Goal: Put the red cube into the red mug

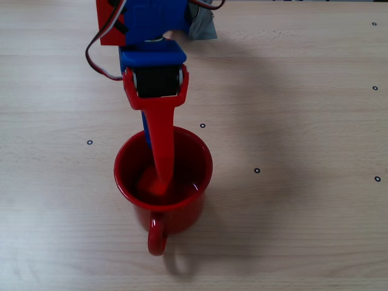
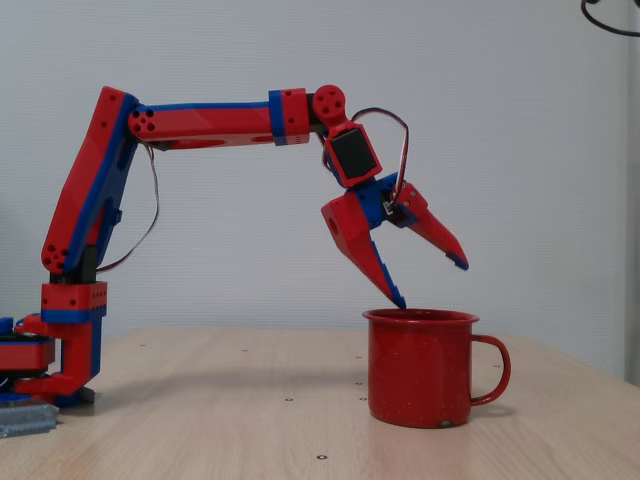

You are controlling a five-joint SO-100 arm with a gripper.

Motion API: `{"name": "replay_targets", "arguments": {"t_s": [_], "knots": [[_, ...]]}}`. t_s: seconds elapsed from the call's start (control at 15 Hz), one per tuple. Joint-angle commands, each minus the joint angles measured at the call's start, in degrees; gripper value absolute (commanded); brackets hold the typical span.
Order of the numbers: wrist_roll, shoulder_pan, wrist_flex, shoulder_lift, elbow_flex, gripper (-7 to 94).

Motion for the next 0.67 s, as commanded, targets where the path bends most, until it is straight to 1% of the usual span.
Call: {"name": "replay_targets", "arguments": {"t_s": [0.0,0.13,0.2,0.27,0.33,0.4,0.6], "knots": [[-1.8,0.2,-1.1,4.5,-0.6,34],[-1.8,0.3,-1.1,5.4,-0.4,31],[-1.4,0.4,-1.5,6.2,-0.5,25],[-0.4,0.5,-1.9,7.0,-0.6,11],[1.1,0.7,-2.6,8.0,-0.3,4],[1.7,0.8,-3.2,9.1,0.4,1],[2.1,1.1,-2.1,12.0,2.6,0]]}}
